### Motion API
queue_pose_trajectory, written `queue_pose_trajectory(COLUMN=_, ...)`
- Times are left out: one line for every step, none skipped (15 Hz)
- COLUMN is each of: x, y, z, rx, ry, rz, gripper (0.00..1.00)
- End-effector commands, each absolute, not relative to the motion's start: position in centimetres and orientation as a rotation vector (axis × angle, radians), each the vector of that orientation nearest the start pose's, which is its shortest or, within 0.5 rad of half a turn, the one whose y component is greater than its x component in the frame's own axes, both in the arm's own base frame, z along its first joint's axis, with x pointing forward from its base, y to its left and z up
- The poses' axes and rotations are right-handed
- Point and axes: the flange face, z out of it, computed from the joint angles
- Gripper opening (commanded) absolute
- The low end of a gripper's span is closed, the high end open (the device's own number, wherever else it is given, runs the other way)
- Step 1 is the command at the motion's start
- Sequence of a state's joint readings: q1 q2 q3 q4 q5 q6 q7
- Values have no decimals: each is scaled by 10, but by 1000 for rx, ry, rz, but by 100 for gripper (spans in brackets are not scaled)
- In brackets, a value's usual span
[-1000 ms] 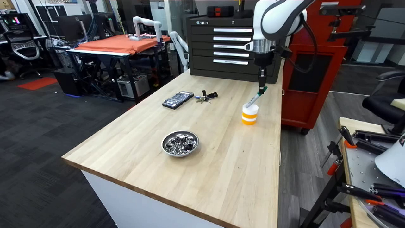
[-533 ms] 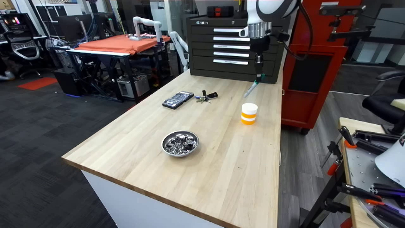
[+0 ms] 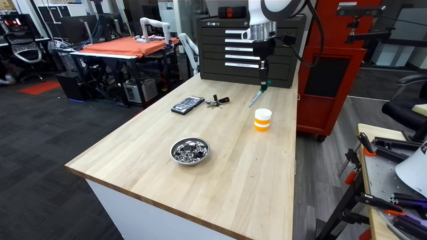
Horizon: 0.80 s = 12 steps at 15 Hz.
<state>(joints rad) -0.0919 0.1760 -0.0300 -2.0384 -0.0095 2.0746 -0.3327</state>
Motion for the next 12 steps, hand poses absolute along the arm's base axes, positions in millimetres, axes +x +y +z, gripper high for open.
queue_pose_trajectory(x=571, y=-43, z=331, rx=-3108, ry=-208, rz=207, gripper=6)
queue_pose_trajectory(x=574, y=-36, z=324, rx=-3105, ry=-176, rz=209, gripper=6)
queue_pose_trajectory(x=576, y=-29, z=315, rx=-3101, ry=-146, rz=210, gripper=6)
queue_pose_trajectory(x=578, y=-23, z=308, rx=-3100, ry=-122, rz=205, gripper=6)
queue_pose_trajectory(x=580, y=-16, z=299, rx=-3099, ry=-104, rz=199, gripper=6)
queue_pose_trajectory(x=581, y=-11, z=291, rx=-3102, ry=-93, rz=184, gripper=6)
queue_pose_trajectory(x=582, y=-8, z=281, rx=-3115, ry=-71, rz=167, gripper=6)
queue_pose_trajectory(x=584, y=-6, z=271, rx=-3125, ry=-54, rz=141, gripper=6)
queue_pose_trajectory(x=584, y=-5, z=261, rx=-3122, ry=-38, rz=130, gripper=6)
queue_pose_trajectory(x=583, y=-5, z=253, rx=-3117, ry=-19, rz=127, gripper=6)
queue_pose_trajectory(x=580, y=-4, z=245, rx=-3115, ry=-7, rz=125, gripper=13)
queue_pose_trajectory(x=578, y=-3, z=238, rx=-3113, ry=5, rz=130, gripper=21)
